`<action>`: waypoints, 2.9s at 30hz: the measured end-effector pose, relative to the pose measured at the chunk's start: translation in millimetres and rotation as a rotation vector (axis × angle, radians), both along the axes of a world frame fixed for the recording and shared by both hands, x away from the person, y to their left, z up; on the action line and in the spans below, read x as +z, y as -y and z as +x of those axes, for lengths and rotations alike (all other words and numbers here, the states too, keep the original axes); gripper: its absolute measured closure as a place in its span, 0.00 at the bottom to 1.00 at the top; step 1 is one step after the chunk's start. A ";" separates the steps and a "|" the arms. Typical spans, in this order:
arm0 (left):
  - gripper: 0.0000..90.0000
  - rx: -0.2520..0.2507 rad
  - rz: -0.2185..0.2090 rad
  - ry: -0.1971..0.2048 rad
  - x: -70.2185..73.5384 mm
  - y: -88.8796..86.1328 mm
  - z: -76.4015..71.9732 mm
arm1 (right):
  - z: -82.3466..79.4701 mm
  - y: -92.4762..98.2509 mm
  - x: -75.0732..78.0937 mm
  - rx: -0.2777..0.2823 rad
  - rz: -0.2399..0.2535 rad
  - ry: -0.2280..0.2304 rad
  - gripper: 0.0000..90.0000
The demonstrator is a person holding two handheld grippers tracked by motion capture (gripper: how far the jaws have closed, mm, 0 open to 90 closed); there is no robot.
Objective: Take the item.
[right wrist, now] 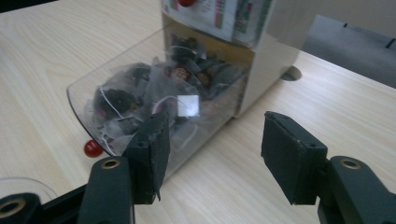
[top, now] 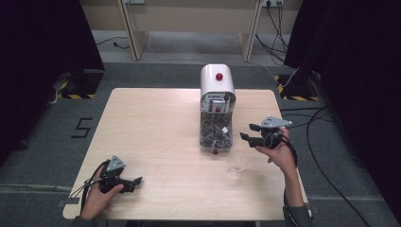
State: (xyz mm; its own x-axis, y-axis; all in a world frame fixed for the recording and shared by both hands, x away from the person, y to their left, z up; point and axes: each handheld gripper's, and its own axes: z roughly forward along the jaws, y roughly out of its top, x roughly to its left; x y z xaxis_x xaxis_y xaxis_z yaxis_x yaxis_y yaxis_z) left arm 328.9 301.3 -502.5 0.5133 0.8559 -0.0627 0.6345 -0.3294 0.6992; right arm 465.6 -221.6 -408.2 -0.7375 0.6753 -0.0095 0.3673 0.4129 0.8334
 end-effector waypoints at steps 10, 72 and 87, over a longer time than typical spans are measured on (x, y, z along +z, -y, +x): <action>0.00 0.000 0.000 0.000 -0.1 0.0 0.0 | 4.5 -15.6 0.1 0.070 0.001 -0.004 0.53; 0.00 0.000 0.000 0.000 0.0 0.0 0.0 | 42.8 -73.7 -32.7 0.218 -0.103 -0.079 0.81; 0.00 0.000 0.000 0.001 -0.1 0.0 0.0 | 36.0 -66.1 -13.7 0.212 -0.043 -0.029 0.81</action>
